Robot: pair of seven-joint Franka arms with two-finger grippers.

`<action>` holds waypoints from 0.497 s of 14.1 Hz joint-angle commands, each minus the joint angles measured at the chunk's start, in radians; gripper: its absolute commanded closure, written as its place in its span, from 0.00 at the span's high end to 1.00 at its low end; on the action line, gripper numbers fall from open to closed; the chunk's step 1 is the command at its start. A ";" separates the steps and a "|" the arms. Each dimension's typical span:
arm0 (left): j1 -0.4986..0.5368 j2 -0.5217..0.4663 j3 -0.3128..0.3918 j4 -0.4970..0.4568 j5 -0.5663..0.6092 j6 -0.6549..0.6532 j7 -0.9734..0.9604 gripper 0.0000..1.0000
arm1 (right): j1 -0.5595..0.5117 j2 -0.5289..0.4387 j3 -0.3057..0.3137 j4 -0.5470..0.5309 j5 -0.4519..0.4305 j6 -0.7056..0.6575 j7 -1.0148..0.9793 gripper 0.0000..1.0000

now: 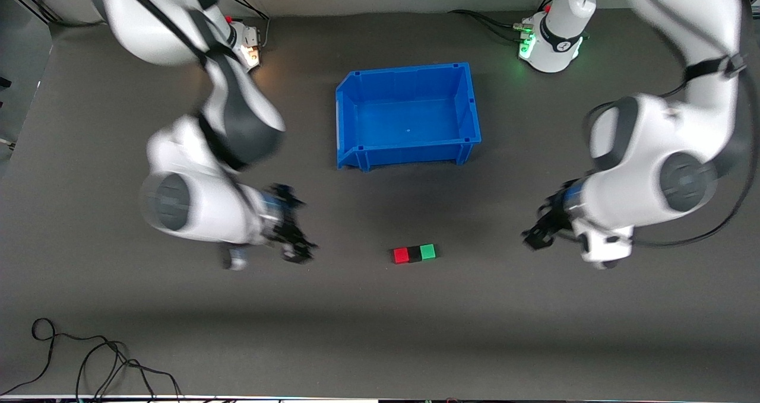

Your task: Attach green and red cubes to black cube

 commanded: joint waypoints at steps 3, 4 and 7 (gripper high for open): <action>0.166 -0.169 -0.004 -0.066 0.037 -0.158 0.551 1.00 | -0.187 -0.208 0.004 -0.048 -0.042 -0.302 -0.554 1.00; 0.206 -0.204 -0.006 -0.069 0.075 -0.174 0.604 1.00 | -0.219 -0.234 0.003 -0.049 -0.075 -0.341 -0.684 1.00; 0.222 -0.299 -0.006 -0.144 0.177 -0.151 0.744 1.00 | -0.253 -0.297 0.001 -0.074 -0.248 -0.411 -1.109 1.00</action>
